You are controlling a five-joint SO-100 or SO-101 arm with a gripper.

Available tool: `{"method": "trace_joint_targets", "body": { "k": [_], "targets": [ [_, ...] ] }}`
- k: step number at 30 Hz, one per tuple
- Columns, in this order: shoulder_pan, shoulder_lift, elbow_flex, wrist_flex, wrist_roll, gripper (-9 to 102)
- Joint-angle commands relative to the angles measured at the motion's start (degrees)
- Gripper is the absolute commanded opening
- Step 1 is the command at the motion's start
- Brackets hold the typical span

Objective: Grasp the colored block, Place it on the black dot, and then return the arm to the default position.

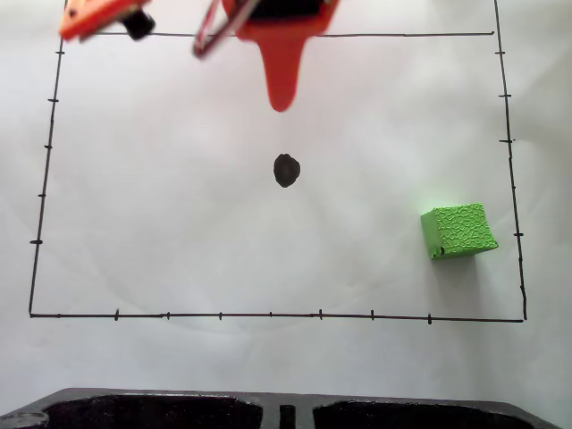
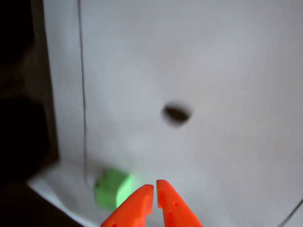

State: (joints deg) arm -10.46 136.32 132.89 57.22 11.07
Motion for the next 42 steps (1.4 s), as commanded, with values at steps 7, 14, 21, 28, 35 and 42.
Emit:
{"method": "trace_joint_targets", "body": {
  "k": [7, 14, 21, 28, 35, 42],
  "targets": [
    [-10.99, -20.74, -20.92, 1.32, 9.93, 0],
    [-16.17, -32.34, -32.52, 3.16, 18.63, 0],
    [-17.93, -41.13, -41.40, 5.54, 27.33, 1],
    [-18.37, -47.72, -47.55, 6.42, 28.48, 6],
    [-18.54, -52.03, -51.86, 7.56, 28.92, 17],
    [-18.90, -54.32, -53.70, 9.40, 29.00, 28]
  ]
}}
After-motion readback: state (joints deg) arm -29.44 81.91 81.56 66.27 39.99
